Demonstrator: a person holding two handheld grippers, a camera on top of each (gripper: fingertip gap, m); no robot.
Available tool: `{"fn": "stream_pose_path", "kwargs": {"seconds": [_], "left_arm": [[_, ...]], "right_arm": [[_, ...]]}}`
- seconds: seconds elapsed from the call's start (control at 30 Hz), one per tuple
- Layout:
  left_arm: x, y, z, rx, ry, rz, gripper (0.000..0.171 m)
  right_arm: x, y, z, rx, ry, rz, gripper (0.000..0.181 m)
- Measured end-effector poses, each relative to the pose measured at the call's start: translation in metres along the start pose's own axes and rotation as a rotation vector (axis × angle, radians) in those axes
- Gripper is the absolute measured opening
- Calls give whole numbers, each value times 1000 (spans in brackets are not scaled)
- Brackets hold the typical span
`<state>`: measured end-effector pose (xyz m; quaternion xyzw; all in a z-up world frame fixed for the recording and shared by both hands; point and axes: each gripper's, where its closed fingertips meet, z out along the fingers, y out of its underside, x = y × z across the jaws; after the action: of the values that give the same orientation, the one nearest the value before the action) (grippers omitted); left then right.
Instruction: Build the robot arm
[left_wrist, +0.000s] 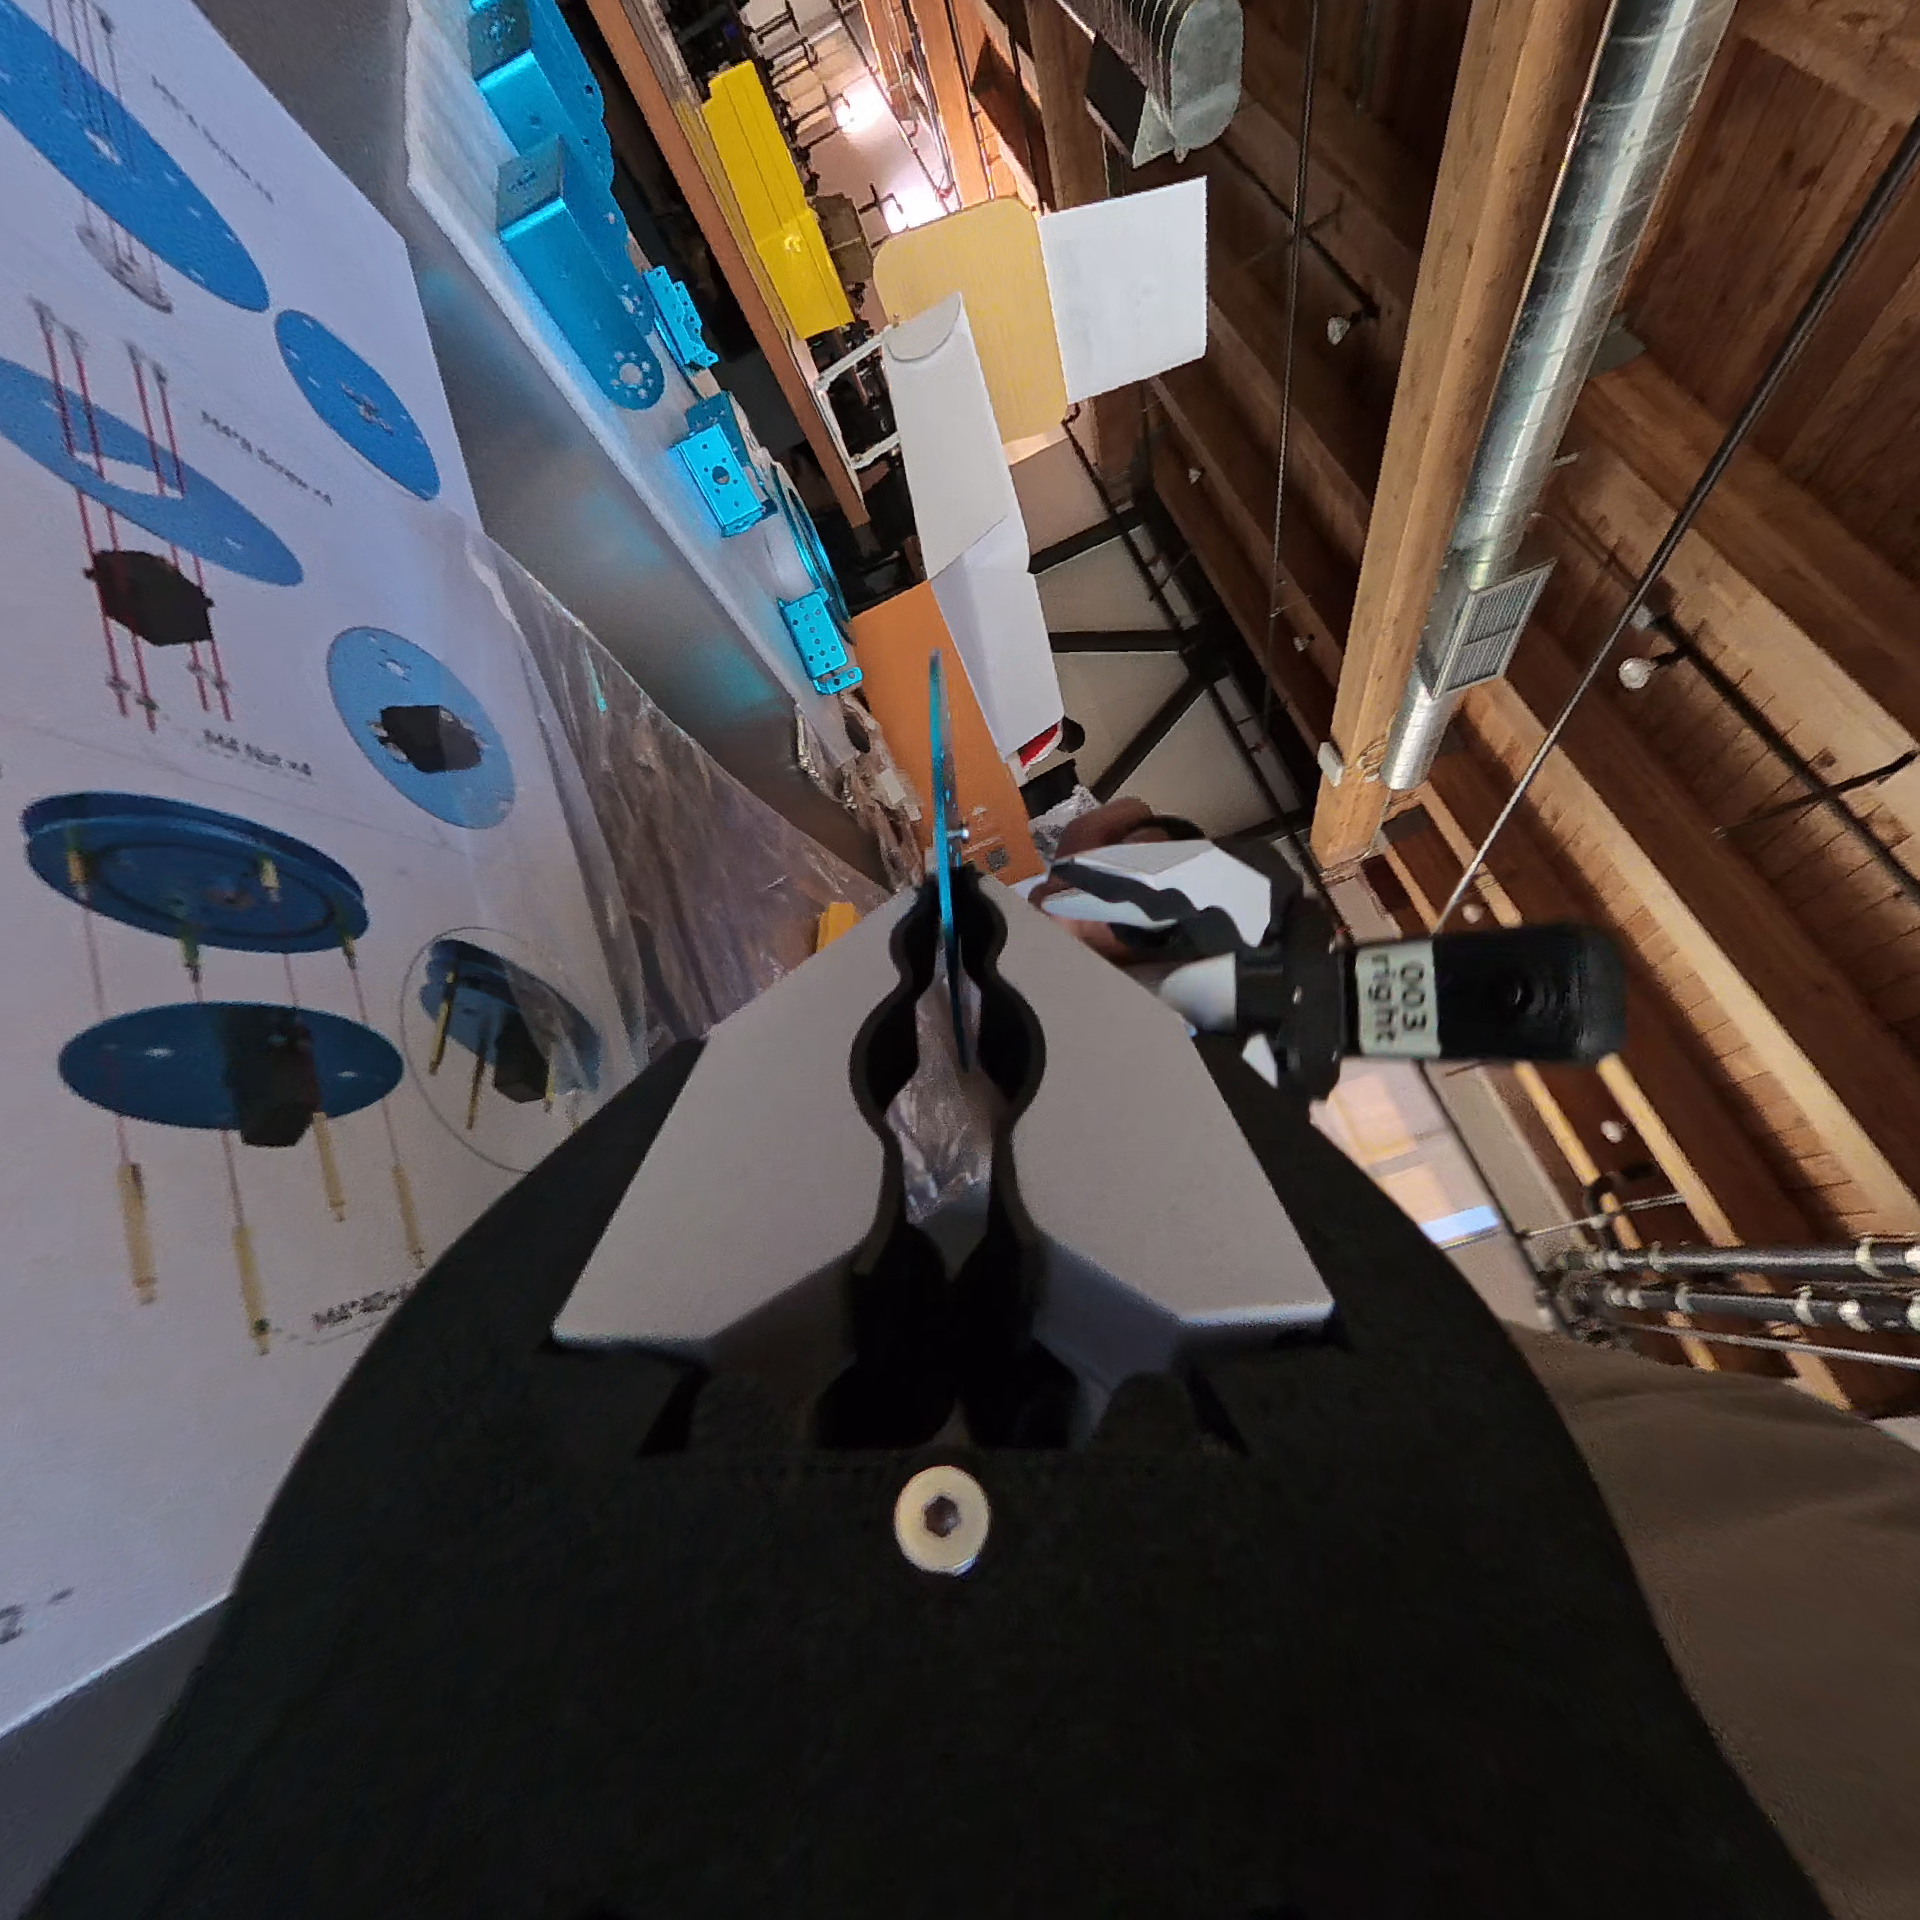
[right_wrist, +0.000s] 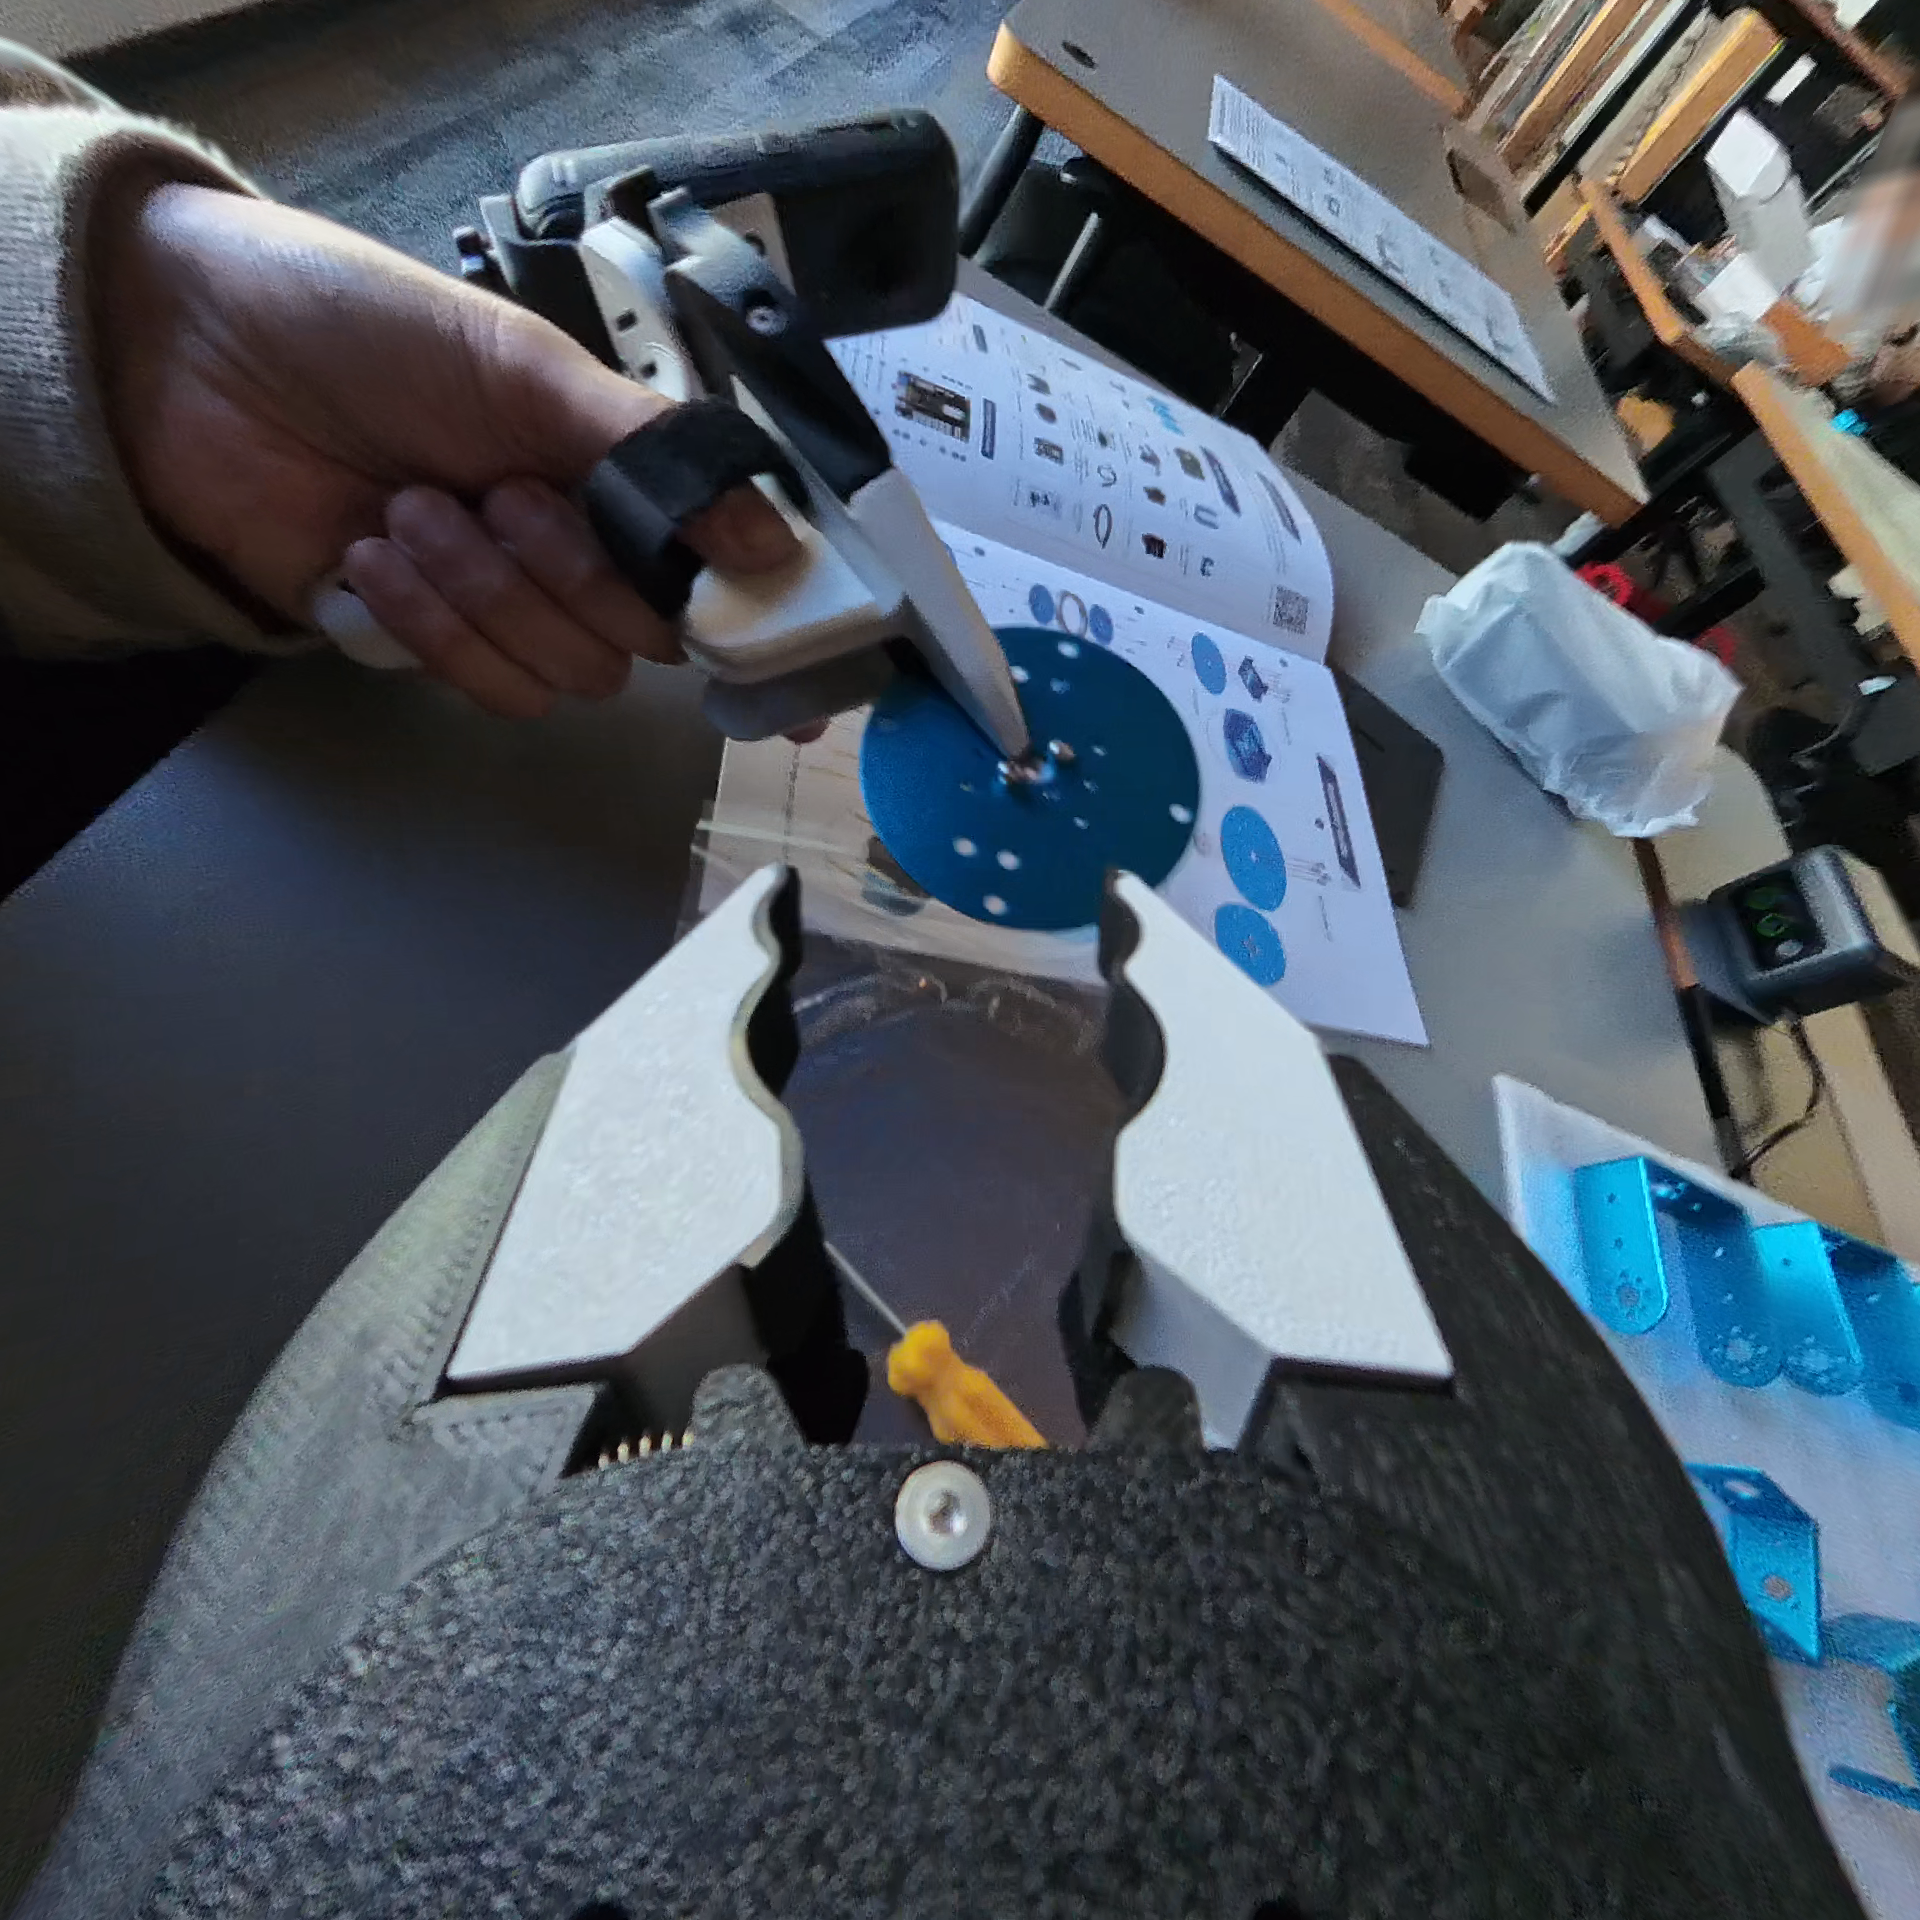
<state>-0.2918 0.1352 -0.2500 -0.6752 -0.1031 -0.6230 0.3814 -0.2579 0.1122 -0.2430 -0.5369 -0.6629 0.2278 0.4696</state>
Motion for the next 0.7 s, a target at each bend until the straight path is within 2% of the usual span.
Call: {"fn": "stream_pose_path", "kwargs": {"seconds": [0.03, 0.07, 0.13, 0.2, 0.23, 0.27, 0.37, 0.53, 0.6, 0.63, 0.7], "left_arm": [[-1, 1, -1, -11, -19, 41, 3], [-4, 3, -2, -30, -57, 115, 3], [-14, 7, -7, -91, -177, 331, 3], [-19, 7, -12, -135, -266, 491, 3], [-18, 8, -14, -152, -275, 534, 3], [-15, 7, -15, -154, -267, 559, 3], [-14, 8, -16, -165, -225, 550, 3], [-13, 2, -17, -104, -182, 464, 3], [-10, 3, -16, -105, -153, 449, 3], [-7, 2, -15, -97, -129, 441, 3], [0, 2, -14, -83, -77, 431, 4]], "right_arm": [[2, 6, -7, -15, -51, 31, 47], [7, 20, -14, -63, -93, 66, 48], [17, 64, -26, -193, -180, 83, 47], [8, 85, -36, -159, -393, 169, 50], [6, 89, -41, -134, -465, 222, 55], [7, 96, -44, -133, -492, 220, 51], [17, 124, -46, -215, -497, 75, 42], [7, 140, -47, -313, -653, 5, 38], [3, 138, -41, -290, -645, -33, 33], [5, 138, -38, -289, -610, -62, 21], [8, 138, -37, -299, -550, -109, 18]]}}
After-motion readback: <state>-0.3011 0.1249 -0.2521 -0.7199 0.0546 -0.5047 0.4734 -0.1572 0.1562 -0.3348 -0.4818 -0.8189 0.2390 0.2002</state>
